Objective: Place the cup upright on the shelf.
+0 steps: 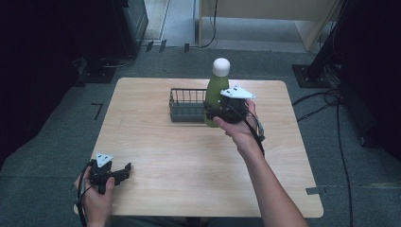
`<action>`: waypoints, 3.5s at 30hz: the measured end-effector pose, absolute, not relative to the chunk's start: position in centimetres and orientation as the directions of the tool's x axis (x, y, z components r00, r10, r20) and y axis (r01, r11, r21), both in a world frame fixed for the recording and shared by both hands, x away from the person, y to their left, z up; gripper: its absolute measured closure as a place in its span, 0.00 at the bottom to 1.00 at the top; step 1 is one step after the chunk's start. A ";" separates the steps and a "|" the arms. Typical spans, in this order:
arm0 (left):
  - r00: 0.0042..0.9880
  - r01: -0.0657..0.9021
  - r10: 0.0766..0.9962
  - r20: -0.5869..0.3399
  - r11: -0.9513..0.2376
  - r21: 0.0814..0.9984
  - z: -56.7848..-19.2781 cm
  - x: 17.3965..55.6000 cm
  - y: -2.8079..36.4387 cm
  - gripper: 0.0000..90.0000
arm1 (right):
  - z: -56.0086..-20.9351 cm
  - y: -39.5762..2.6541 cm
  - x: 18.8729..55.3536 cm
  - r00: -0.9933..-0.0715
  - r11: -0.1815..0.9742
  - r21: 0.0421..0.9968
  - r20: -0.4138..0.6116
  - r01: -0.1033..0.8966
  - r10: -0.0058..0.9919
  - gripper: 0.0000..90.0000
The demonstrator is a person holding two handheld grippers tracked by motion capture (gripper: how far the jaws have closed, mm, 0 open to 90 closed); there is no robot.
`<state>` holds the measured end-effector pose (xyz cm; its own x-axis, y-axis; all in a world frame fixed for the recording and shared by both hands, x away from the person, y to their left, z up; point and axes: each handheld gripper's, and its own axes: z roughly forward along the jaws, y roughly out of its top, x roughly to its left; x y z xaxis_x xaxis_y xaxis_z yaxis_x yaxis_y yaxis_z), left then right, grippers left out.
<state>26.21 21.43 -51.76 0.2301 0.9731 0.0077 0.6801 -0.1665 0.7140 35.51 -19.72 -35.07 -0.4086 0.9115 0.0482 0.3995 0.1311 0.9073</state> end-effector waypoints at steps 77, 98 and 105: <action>0.231 0.680 0.973 0.009 -0.168 0.713 -51.8 26.2 21.4 0.15 | -41.0 -19.2 45.2 -0.292 0.083 0.899 0.051 0.430 0.955 0.21; 0.231 0.680 0.973 0.009 -0.168 0.713 -51.8 26.2 21.4 0.15 | -40.5 -20.1 44.7 -0.323 0.107 0.883 0.052 0.458 0.945 0.09; 0.231 0.680 0.973 0.009 -0.168 0.713 -51.8 26.2 21.4 0.15 | -40.3 -20.4 44.1 -0.332 0.110 0.888 0.050 0.447 0.942 0.07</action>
